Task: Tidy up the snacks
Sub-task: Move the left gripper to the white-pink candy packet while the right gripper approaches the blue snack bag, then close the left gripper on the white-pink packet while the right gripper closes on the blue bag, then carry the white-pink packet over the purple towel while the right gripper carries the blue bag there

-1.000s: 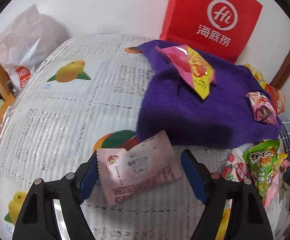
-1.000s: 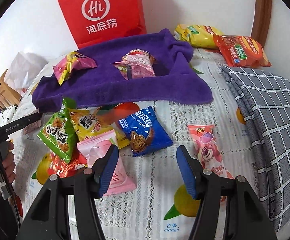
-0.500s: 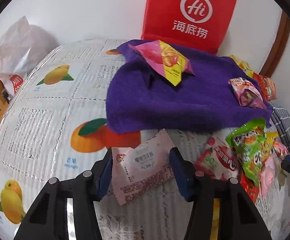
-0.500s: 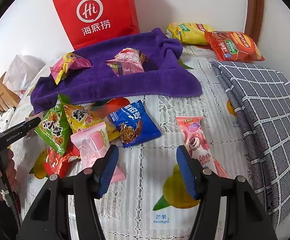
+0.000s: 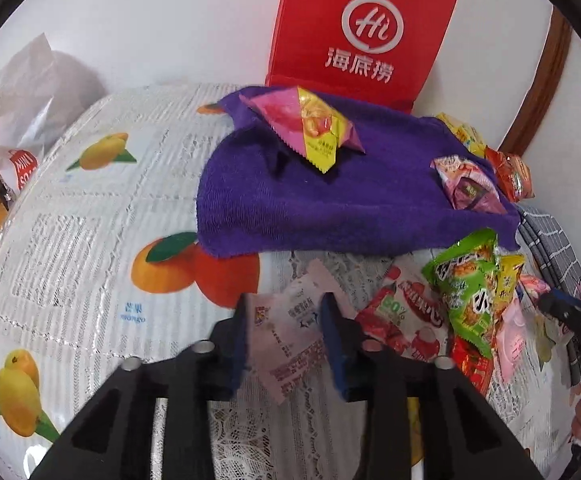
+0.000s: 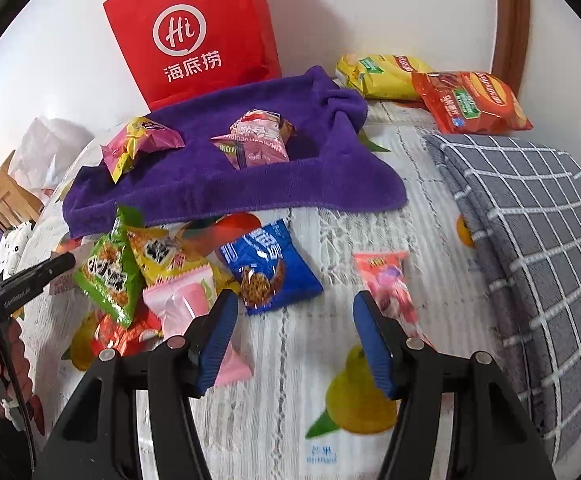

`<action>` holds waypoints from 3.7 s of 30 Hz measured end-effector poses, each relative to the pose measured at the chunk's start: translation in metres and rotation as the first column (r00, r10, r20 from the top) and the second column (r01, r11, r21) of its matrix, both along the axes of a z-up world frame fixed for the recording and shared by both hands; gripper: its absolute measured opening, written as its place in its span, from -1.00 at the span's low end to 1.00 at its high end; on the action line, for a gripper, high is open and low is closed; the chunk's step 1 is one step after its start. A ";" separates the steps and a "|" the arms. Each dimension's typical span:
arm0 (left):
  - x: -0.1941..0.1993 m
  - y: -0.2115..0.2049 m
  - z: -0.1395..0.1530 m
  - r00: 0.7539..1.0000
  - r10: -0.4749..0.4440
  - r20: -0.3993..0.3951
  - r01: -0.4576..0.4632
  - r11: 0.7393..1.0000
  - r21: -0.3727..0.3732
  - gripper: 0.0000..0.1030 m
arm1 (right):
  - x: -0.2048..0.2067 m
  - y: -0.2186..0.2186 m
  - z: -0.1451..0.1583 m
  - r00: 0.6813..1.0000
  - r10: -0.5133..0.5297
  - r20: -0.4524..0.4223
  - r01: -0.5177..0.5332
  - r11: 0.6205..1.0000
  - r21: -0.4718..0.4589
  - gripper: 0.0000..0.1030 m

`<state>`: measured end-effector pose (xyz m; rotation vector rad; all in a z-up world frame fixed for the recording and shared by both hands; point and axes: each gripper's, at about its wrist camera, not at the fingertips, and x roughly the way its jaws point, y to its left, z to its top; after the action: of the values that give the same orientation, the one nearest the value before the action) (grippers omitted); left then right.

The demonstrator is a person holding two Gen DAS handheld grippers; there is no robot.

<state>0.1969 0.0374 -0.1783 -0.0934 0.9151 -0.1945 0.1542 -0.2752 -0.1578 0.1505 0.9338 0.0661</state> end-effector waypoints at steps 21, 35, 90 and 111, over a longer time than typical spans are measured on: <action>-0.012 -0.029 -0.013 0.994 -0.106 0.018 0.101 0.979 0.177 0.40 | 0.030 0.036 -0.030 0.990 0.142 -0.008 -0.141 0.978 -0.154 -0.01; -0.023 -0.024 0.002 0.991 -0.131 0.036 0.126 0.985 0.117 -0.48 | 0.011 0.023 -0.010 0.995 0.096 0.015 -0.095 0.993 -0.066 -0.04; 0.006 -0.034 0.134 0.974 -0.106 0.199 0.087 0.991 0.099 -0.74 | 0.023 0.004 0.116 0.988 0.000 0.156 0.005 0.999 -0.032 -0.03; 0.053 -0.025 0.101 0.987 -0.084 0.138 0.075 0.995 0.072 -0.74 | 0.073 -0.004 0.097 0.992 -0.016 0.122 0.021 0.999 -0.041 -0.03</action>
<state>0.2497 0.0128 -0.0771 0.0185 0.7839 -0.2420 0.2276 -0.2795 -0.0604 0.1146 0.8118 0.0377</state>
